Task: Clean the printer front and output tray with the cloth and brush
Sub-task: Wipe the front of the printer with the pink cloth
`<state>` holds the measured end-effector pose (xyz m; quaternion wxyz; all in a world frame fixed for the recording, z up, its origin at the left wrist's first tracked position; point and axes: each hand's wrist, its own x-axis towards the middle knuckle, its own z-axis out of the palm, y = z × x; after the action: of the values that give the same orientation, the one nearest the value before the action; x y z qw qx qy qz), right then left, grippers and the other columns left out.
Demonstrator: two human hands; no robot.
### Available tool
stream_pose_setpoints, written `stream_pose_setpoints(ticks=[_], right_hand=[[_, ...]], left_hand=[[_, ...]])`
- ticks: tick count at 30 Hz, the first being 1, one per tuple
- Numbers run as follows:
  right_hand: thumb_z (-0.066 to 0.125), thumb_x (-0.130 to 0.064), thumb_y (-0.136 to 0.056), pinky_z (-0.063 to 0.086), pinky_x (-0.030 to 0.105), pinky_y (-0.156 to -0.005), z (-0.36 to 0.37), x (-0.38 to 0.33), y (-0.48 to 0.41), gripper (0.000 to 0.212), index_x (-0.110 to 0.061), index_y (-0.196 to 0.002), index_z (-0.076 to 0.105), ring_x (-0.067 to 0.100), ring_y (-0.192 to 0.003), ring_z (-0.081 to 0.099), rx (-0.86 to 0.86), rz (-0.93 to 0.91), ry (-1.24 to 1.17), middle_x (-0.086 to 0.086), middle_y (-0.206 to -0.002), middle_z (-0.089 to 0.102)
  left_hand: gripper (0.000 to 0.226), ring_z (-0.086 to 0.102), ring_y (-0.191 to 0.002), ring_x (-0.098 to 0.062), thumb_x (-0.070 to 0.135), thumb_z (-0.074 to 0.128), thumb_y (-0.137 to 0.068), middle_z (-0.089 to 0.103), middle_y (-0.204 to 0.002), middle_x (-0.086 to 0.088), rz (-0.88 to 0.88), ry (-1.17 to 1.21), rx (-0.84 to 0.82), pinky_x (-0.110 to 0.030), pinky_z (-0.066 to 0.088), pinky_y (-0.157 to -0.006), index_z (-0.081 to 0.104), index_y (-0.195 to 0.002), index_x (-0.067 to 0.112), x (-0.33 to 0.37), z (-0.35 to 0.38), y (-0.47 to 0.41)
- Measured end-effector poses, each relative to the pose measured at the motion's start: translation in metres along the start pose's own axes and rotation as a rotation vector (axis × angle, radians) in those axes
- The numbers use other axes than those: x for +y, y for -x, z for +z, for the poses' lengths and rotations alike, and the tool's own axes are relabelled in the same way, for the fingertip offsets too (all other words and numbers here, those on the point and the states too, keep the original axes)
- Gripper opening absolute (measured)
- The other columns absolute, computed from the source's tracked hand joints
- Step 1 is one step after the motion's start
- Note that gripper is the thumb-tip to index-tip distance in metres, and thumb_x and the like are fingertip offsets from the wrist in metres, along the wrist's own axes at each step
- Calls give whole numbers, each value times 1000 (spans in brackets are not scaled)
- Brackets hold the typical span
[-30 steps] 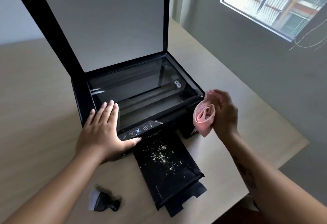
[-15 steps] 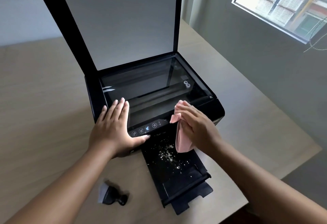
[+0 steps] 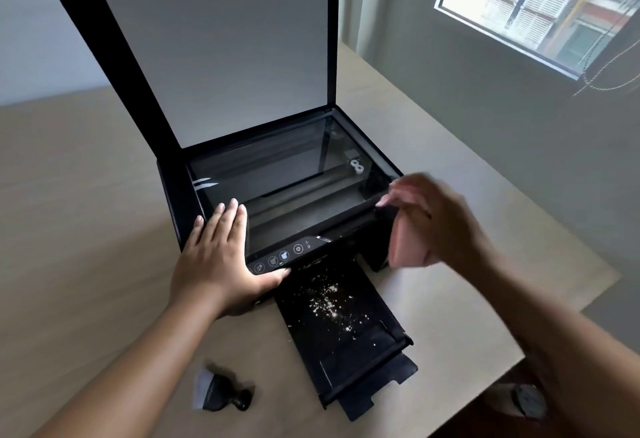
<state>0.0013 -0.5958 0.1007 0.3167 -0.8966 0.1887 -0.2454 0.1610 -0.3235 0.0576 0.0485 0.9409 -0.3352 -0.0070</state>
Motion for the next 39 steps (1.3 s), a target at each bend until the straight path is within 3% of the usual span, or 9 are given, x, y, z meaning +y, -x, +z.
stream_pose_setpoints(ticks=[6,10,14,19,23,28,34,38,39], right_hand=[[61,-23,-90,41,38,-82,30,58,-12,11,-13,-91,64,36,-93,53,8,17,288,8,-96,60],[47,-47,-90,41,38,-79,44,43,-2,27,-20,-88,53,26,-102,44,17,-36,455,-3,-102,56],[51,-45,-92,42,36,-75,47,38,-8,26,-20,-86,55,23,-92,48,-82,-306,495,-3,-93,55],[56,-36,-90,36,32,-67,48,38,-13,23,-18,-76,53,29,-86,51,127,-66,505,1,-85,57],[52,-38,-91,41,38,-72,58,33,-6,24,-17,-80,55,26,-85,49,-53,-389,477,1,-86,55],[56,-36,-88,45,36,-70,42,43,-17,21,-18,-77,52,28,-86,49,86,-17,455,1,-85,56],[53,-39,-90,39,38,-72,49,43,-21,21,-19,-81,55,26,-83,51,-113,-430,484,0,-86,55],[51,-34,-92,43,38,-77,48,51,-15,17,-19,-89,58,29,-92,53,141,-40,336,2,-99,57],[53,-30,-92,44,38,-80,55,49,-8,15,-17,-92,60,30,-96,54,176,-38,312,3,-103,59]], left_hand=[[128,0,-150,-14,96,24,-57,2,-164,1,4,5,18,-38,-1,-122,6,-155,15,-2,1,1],[129,2,-150,-14,96,24,-56,4,-164,1,9,-2,20,-38,0,-122,8,-155,15,-1,1,0],[129,3,-150,-13,97,25,-57,6,-163,2,5,-24,16,-38,0,-122,10,-155,15,-1,2,1],[129,7,-149,-13,98,25,-57,11,-163,2,4,-38,14,-39,4,-122,14,-155,15,-1,2,0],[130,10,-149,-13,100,20,-57,13,-162,2,4,-42,2,-39,7,-121,15,-155,15,-1,1,0],[128,13,-148,-13,98,28,-57,16,-162,2,4,-27,3,-40,9,-121,18,-154,15,0,-2,0],[128,14,-148,-13,99,29,-57,18,-161,2,-7,-33,-15,-41,11,-121,19,-154,15,0,-2,2],[127,14,-148,-13,98,31,-59,18,-161,2,-6,-30,-17,-40,10,-121,20,-154,15,0,-2,1],[126,14,-148,-13,98,31,-59,17,-161,2,-7,-30,-19,-40,10,-121,20,-154,15,0,-2,1]])
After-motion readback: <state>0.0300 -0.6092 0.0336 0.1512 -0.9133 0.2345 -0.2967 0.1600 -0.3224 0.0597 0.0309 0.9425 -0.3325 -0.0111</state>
